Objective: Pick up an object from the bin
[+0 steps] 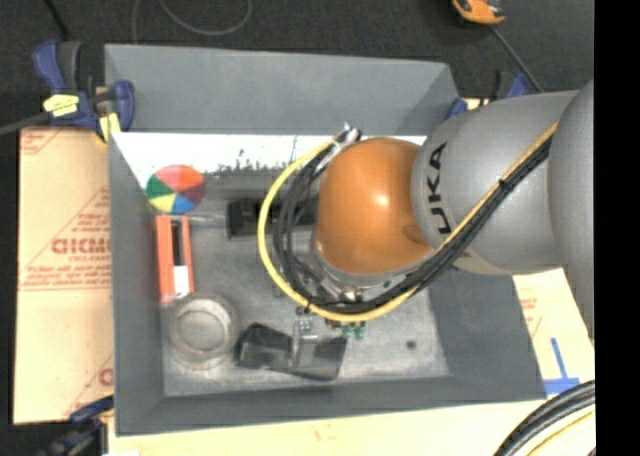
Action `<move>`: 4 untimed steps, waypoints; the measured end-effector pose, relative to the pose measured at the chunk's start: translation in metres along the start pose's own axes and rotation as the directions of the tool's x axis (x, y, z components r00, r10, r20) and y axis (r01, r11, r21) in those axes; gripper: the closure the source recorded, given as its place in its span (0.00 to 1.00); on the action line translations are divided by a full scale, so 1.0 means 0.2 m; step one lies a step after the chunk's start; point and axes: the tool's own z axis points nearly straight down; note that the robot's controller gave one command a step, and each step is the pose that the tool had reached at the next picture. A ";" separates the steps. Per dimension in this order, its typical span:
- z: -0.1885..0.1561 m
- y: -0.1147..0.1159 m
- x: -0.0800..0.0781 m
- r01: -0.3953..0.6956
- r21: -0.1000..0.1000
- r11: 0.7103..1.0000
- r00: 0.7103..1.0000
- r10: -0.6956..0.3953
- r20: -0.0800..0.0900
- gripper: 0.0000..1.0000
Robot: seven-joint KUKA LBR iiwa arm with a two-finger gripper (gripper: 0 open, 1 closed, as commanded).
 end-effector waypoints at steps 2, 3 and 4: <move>0.17 0.01 0.02 -0.015 -0.002 1.000 1.000 0.015 0.012 0.00; 0.28 0.02 0.07 0.065 0.001 0.998 0.998 -0.065 0.006 0.00; 0.40 0.04 0.08 -0.048 -0.001 0.999 0.999 0.048 0.007 1.00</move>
Offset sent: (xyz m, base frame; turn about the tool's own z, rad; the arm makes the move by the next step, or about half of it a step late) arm -0.0099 0.0024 -0.0524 0.0239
